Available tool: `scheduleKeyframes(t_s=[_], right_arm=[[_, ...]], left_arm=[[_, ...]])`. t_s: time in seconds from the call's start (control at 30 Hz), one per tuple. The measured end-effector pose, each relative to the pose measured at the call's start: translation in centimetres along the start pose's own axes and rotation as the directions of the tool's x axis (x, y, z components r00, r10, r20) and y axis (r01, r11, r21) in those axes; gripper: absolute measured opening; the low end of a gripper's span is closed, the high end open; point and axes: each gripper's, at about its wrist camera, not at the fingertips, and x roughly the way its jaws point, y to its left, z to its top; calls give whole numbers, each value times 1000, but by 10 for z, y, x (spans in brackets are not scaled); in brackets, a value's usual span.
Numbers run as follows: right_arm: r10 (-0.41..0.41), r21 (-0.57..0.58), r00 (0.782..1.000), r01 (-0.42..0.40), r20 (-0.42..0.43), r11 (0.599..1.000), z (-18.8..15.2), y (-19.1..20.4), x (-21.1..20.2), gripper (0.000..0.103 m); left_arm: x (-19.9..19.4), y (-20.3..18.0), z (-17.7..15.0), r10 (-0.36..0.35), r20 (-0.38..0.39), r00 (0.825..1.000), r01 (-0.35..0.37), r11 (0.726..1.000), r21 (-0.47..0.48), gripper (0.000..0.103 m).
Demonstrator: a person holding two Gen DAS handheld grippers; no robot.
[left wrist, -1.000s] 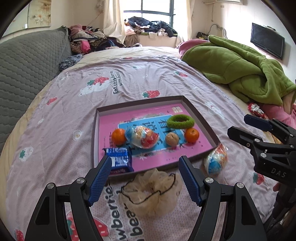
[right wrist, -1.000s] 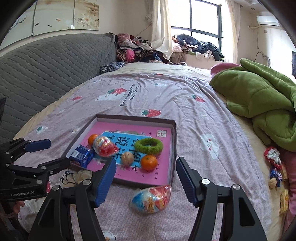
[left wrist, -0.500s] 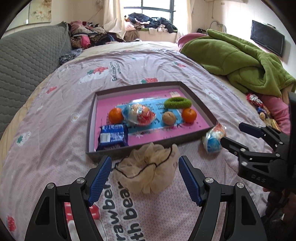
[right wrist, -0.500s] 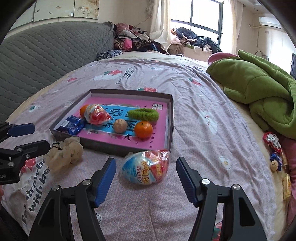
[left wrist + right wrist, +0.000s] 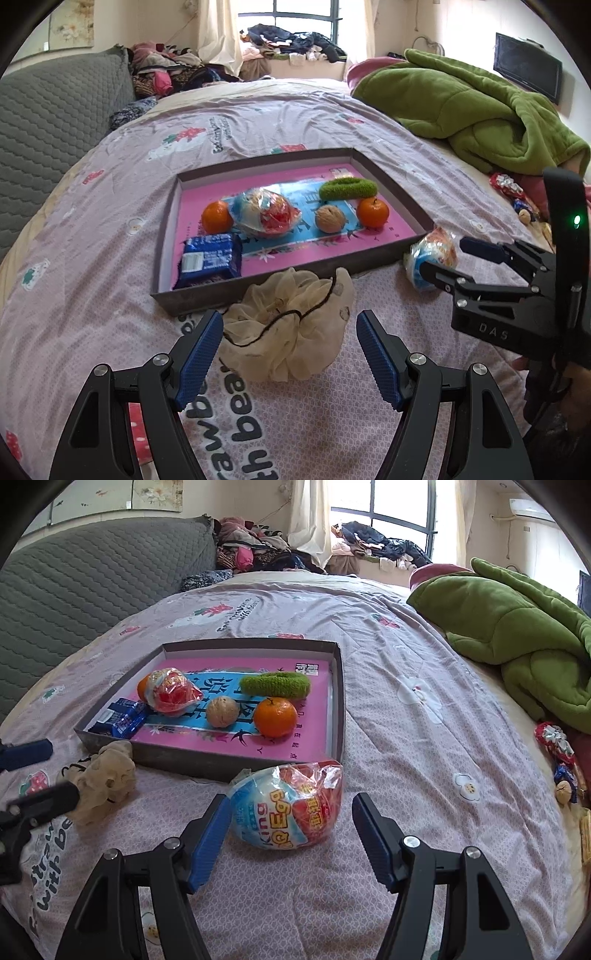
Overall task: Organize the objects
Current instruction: 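Withdraw both grippers and move them over the scrunchie and the red candy egg, then close the left gripper on the beige scrunchie while the right gripper grasps the red candy egg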
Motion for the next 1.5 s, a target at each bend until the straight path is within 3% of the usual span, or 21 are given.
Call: scheduleKeyframes(t_s=[0.13,0.3,0.37,0.4,0.53,0.7,0.87,1.0,1.5], right_arm=[[6,-15,1000,-6,-15,1000,0,2,11,74],[31,-19,999,-31,-23,999,-1,4,18,75],[55,-13,998,-55,-12,998,-1,4,17,72],[59,-5,998,-59,-3,998,0,3,16,66],[79,3,997,-79,-3,997,0,1,15,64],[98,4,995,-98,-7,995,0,1,13,64],[117,3,993,-117,1,993,0,3,6,64],[121,-6,992,-121,16,993,3,6,-2,64],[160,-23,981,-159,113,987,15,14,-41,64]], left_arm=[[13,0,-3,7,-13,1000,-7,1000,0,76],[30,7,-3,24,-25,999,-24,1000,-12,76],[36,10,-3,30,-29,999,-31,999,-21,76],[38,12,-3,28,-34,999,-28,999,-23,76],[47,20,-6,22,-45,999,-24,998,-52,73],[50,21,-10,12,-52,999,-15,999,-52,33],[42,21,-9,20,-31,999,-22,998,-54,21],[28,19,-4,29,-2,1000,-29,999,-42,16],[-24,17,19,62,106,992,-58,998,-40,15]])
